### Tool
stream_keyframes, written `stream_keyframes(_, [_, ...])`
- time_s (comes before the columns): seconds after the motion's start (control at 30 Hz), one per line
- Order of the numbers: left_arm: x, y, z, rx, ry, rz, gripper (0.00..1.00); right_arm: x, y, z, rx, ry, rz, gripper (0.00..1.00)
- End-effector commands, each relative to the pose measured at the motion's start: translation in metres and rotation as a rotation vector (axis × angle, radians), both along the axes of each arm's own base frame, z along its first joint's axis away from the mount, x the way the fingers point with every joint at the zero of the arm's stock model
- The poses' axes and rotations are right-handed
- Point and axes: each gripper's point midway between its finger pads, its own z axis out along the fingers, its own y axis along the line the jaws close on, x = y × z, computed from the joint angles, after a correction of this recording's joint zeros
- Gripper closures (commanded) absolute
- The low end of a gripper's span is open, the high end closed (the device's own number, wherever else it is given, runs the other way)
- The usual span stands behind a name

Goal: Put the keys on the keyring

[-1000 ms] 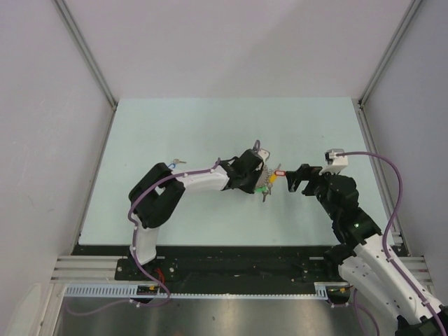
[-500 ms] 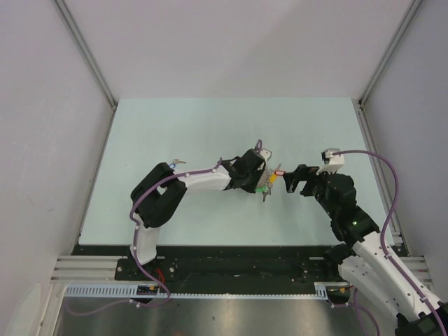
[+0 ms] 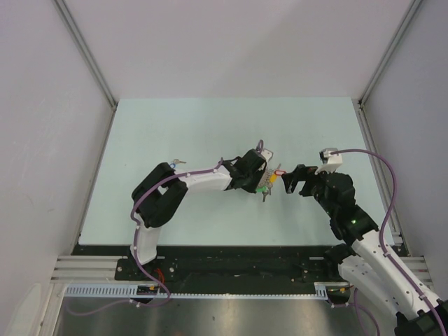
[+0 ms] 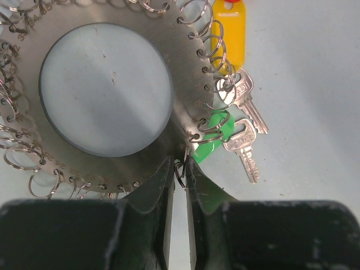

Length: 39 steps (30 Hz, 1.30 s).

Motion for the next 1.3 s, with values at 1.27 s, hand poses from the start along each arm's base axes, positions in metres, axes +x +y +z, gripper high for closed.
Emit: stream_keyframes(1.27, [-0.035,0.015,0.197,-0.227,-0.439,-0.392,1.0,-0.033,0.059,0.07,0.048,-0.308,0.438,0.04])
